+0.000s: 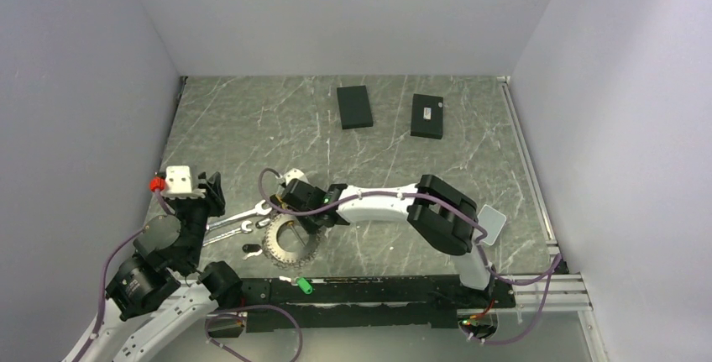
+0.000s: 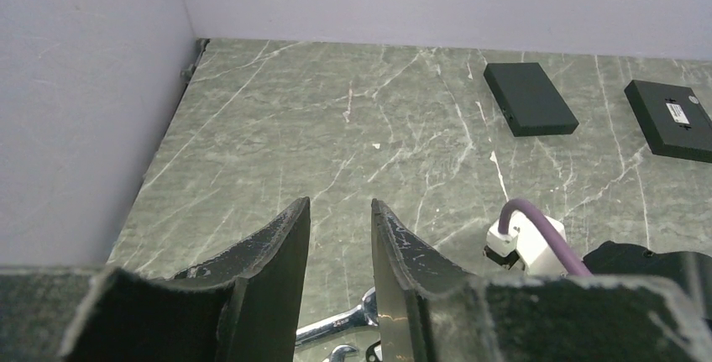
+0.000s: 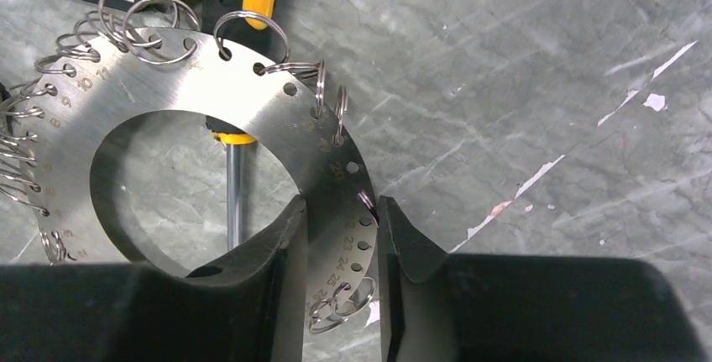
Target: Put the keys on the keyring
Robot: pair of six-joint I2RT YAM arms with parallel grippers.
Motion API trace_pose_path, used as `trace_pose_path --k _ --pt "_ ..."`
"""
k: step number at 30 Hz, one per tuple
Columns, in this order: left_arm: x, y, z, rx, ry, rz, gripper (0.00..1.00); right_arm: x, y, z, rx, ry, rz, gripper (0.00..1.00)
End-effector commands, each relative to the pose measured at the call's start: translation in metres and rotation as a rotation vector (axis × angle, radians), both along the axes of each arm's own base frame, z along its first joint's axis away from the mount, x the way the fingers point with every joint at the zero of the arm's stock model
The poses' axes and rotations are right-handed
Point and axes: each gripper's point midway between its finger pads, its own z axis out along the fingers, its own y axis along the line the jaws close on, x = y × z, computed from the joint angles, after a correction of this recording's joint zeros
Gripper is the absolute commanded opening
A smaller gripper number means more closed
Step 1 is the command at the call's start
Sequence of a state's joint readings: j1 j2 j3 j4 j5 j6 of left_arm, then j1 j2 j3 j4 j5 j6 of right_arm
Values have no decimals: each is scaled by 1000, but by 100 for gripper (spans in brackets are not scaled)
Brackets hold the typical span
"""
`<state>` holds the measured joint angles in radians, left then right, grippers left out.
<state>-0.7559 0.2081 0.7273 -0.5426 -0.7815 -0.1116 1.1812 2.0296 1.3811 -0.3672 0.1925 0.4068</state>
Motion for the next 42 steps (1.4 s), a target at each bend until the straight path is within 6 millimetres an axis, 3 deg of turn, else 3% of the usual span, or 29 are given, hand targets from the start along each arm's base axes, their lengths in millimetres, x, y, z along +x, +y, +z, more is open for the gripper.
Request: trace_pose_path --k 1,5,12,18,27,32,36,39,42 --pt "3 -3 4 2 -10 -5 38 7 -23 -30 -120 -65 -19 12" --pt "3 -3 4 3 -10 -3 38 19 -24 -3 -71 -154 -50 0" --pt "4 -3 3 8 -5 -1 38 40 -29 71 41 -342 -73 0" --pt "4 -3 2 11 -4 1 38 44 -37 126 130 -444 -66 0" --pt "5 -3 2 18 -2 5 38 48 -51 185 180 -579 -41 0" --pt "5 -2 1 16 0 7 38 58 -64 205 146 -651 -41 0" --pt "5 -2 1 15 -1 5 38 75 -78 215 150 -594 -66 0" --pt "5 -2 2 14 -2 5 38 96 -99 214 152 -552 -129 0" --pt "5 -3 2 15 -2 4 38 114 -119 197 149 -472 -192 0"
